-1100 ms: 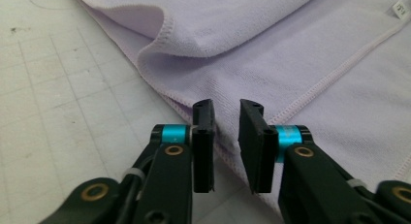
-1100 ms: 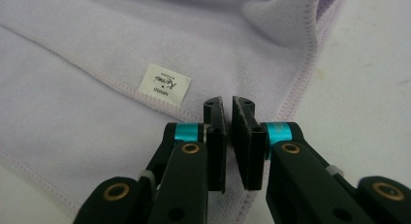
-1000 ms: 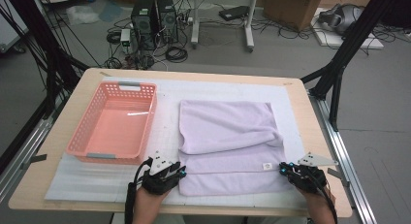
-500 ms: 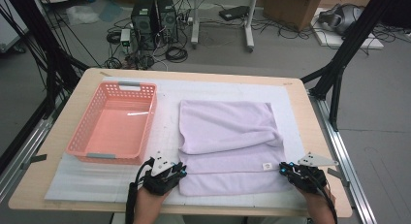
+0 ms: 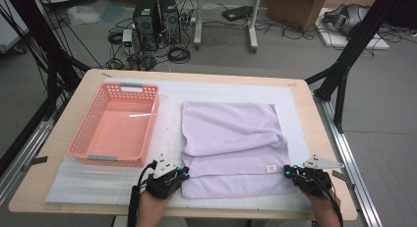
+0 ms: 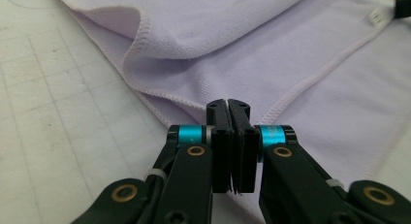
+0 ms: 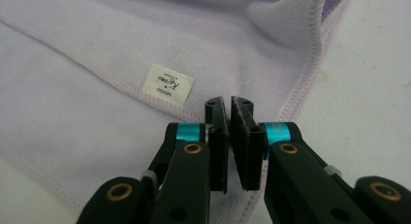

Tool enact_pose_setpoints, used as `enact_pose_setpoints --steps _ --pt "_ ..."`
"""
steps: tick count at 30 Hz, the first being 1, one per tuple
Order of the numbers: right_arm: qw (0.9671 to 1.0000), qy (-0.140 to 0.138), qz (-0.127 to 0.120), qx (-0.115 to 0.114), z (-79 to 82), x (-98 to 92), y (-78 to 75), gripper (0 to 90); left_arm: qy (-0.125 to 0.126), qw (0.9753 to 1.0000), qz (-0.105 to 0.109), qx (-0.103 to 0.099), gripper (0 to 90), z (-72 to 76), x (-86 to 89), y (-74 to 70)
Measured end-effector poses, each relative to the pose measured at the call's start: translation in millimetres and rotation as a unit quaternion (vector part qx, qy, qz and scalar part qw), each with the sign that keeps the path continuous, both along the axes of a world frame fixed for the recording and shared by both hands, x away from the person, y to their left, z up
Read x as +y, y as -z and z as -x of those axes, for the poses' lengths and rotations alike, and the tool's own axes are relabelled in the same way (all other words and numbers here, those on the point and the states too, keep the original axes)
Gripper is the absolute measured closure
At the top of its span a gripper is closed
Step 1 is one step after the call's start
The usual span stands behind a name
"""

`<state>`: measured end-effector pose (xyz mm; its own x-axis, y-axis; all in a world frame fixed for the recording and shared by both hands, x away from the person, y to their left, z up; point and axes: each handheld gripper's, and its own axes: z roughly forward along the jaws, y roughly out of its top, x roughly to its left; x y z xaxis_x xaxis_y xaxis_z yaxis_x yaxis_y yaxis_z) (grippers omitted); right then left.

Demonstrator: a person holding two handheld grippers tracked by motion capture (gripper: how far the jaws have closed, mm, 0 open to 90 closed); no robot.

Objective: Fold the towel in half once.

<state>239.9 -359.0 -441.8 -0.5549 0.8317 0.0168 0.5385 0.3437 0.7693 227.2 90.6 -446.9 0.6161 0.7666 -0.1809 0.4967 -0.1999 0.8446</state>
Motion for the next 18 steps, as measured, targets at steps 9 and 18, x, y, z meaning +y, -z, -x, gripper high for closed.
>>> enact_pose_setpoints --steps 9,18 --pt "0.9991 -0.018 -0.036 0.008 22.5 -14.6 -12.7 85.3 0.017 0.9989 0.043 0.009 87.8 27.4 9.3 -7.2" --pt "0.9984 -0.031 -0.034 0.032 50.3 -22.7 -12.2 85.7 0.033 0.9982 0.038 0.031 87.8 50.3 11.6 0.1"
